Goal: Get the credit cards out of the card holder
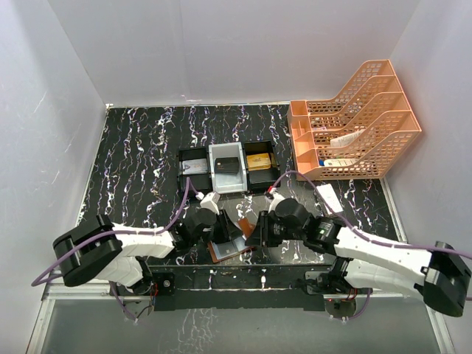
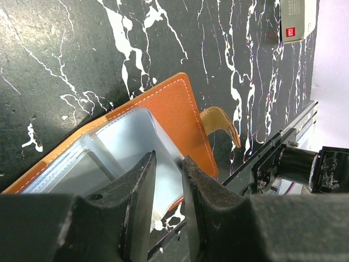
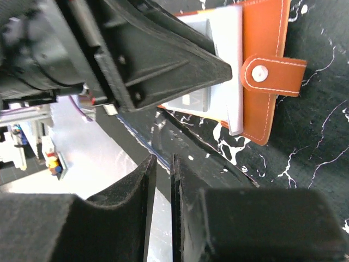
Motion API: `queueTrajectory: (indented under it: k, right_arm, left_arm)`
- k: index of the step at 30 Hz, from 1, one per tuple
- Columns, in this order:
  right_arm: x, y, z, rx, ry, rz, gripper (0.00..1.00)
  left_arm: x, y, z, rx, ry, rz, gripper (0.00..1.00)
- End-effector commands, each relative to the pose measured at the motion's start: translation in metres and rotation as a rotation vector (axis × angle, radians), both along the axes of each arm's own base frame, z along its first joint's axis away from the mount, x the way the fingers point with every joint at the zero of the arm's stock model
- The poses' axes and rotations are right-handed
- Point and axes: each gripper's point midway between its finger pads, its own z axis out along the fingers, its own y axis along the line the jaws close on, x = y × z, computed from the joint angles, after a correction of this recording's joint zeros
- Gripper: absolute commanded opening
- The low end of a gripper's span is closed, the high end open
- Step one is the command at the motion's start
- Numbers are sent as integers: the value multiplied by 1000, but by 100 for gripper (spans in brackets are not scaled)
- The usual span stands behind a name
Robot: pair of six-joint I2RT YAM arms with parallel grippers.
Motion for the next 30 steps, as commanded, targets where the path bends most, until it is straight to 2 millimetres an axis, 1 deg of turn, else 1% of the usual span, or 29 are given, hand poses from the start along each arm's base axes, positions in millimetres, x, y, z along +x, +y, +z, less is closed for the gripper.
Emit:
queueTrajectory:
  k: [1,4,7,12,13,17,19,21,24,27,30]
  right_arm:
    - [2,19,-2,2,-31,40,15]
    - [6,30,-4,7,-27,37,15]
    - [10,38,-7,-2,-32,40,15]
    - [19,50,-9,13,-32,13,16]
    - [23,51,-12,7,-31,-6,16]
    - [39,46,-33,-48,-30,-109,16]
    - [46,44,-38,-70,-44,-142,16]
    - [49,42,-40,-92,-53,-154,19]
    - [45,47,-39,-84,-74,-98,27]
    - [43,48,-43,-103,-78,-58,33]
    - [41,54,-44,-126,-91,-6,36]
  left_arm:
    - [5,-8,15,-62,-3,-2,26]
    - [6,-3,17,-45,-5,11,28]
    - [6,-1,19,-43,-9,14,32]
    - [7,1,21,-41,-12,15,33]
    - [6,2,21,-34,-8,15,35]
    - [7,2,27,-29,-11,18,39]
    - [7,5,30,-20,-14,25,45]
    - [8,14,31,5,-9,55,52]
    - [8,29,34,26,-18,98,67]
    - [5,43,35,15,-24,137,70]
    - [1,59,33,9,-8,187,70]
